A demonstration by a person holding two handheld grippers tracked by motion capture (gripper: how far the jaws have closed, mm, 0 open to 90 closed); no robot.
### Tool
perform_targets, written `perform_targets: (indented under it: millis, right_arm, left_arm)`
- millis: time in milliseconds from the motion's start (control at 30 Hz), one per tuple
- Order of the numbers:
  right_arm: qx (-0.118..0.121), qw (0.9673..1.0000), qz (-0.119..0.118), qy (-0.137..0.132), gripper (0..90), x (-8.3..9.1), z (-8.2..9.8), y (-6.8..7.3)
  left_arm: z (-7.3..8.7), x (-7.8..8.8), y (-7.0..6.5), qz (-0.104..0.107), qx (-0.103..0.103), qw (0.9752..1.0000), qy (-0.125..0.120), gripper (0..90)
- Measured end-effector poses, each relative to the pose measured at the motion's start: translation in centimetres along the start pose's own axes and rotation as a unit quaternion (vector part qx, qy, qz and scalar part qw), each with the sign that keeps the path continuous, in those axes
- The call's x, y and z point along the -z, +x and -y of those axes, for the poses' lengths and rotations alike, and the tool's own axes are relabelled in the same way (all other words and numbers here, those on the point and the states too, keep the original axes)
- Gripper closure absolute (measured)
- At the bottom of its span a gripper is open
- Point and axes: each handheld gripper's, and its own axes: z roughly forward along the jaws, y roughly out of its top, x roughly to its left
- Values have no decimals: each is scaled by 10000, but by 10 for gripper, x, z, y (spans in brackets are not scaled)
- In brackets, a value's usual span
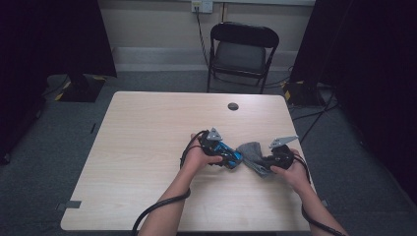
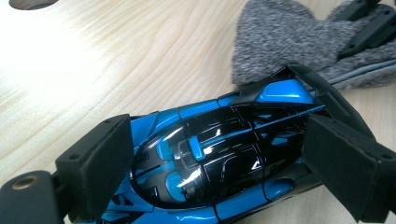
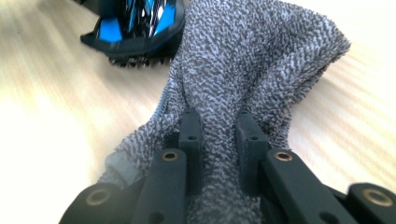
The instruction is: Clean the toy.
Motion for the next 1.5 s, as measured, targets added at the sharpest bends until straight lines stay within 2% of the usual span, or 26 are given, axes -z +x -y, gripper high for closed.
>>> perform_targets:
  millis: [400,533,667,800,967,1100,1200,1500]
  right_arm:
    - [-5,9999,-103,84,762,22,21,7]
    - [-88,9999,-81,74,762,31,26,5]
    - [-175,9998,11,-65,762,42,26,0]
    - [-283,9991,151,-274,762,46,17,-5]
    - [-331,9980,338,-420,760,38,-4,-9]
    - [-254,9978,358,-503,760,25,-23,-8]
    - [-102,9984,382,-397,760,12,-38,-8]
    - [-16,9990,392,-209,759,-27,-70,-14]
  left_arm:
    - [-1,0,0,5,-5,10000,40,91]
    - [-1,0,0,4,-15,10000,56,91]
    - [-1,0,0,5,-2,10000,20,91]
    - [0,0,0,8,3,10000,-1,91]
    - [0,0,1,21,18,10000,-4,92]
    - [0,0,1,30,20,10000,-7,92]
    - [1,0,1,24,16,10000,-46,92]
    - [1,0,1,30,22,10000,-35,93]
